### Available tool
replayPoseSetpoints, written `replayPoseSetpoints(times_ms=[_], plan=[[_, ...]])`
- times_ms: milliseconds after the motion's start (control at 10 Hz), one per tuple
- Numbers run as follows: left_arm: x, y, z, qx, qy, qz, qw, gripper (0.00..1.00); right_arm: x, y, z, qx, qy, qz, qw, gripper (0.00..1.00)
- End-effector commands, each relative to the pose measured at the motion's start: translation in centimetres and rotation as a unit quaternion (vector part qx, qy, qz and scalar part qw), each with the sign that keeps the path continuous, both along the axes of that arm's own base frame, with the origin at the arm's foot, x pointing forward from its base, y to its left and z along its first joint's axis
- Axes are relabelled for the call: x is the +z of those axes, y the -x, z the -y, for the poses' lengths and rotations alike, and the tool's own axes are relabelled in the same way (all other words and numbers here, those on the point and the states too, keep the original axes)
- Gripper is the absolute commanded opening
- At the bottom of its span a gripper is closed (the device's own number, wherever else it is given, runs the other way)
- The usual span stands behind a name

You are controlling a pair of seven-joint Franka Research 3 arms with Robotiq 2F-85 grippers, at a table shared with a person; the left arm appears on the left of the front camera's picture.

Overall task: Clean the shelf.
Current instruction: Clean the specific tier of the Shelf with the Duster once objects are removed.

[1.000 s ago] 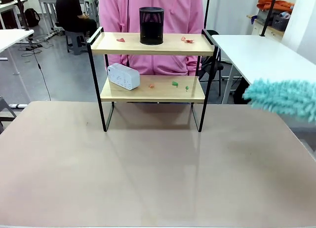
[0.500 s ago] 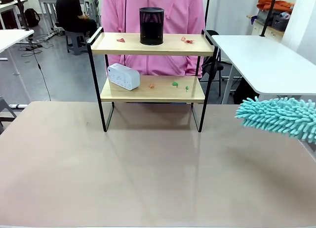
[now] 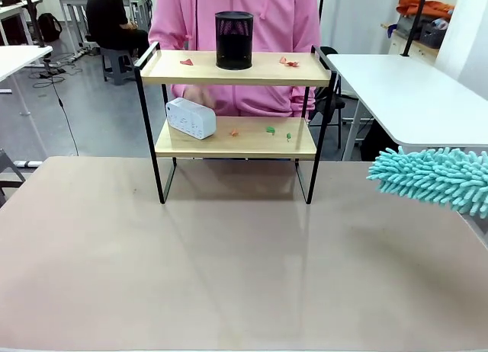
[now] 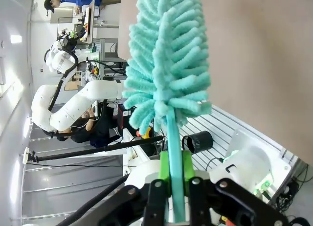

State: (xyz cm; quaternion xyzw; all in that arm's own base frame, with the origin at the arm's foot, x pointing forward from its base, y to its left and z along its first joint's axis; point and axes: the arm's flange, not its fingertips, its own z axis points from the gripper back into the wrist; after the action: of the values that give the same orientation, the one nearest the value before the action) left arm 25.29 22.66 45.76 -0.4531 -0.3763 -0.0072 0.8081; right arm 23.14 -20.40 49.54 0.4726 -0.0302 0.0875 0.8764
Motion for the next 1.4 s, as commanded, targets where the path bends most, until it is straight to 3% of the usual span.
replayPoseSetpoints(times_ms=[0, 1100, 1200, 1300], plan=[[0.03, -0.14, 0.01, -0.002, 0.002, 0.016, 1.0, 1.0, 0.38, 0.07, -0.07, -0.002, -0.007, 0.002, 1.0, 0.0], [0.03, -0.14, 0.01, -0.002, 0.002, 0.016, 1.0, 1.0, 0.38, 0.07, -0.07, -0.002, -0.007, 0.002, 1.0, 0.0], [0.03, -0.14, 0.01, -0.002, 0.002, 0.016, 1.0, 1.0, 0.0, 0.0, 0.0, 0.0, 0.0, 0.0, 1.0, 0.13], [0.03, -0.14, 0.01, -0.002, 0.002, 0.016, 1.0, 1.0, 0.12, 0.43, -0.58, 0.018, 0.012, 0.0, 1.0, 0.13]])
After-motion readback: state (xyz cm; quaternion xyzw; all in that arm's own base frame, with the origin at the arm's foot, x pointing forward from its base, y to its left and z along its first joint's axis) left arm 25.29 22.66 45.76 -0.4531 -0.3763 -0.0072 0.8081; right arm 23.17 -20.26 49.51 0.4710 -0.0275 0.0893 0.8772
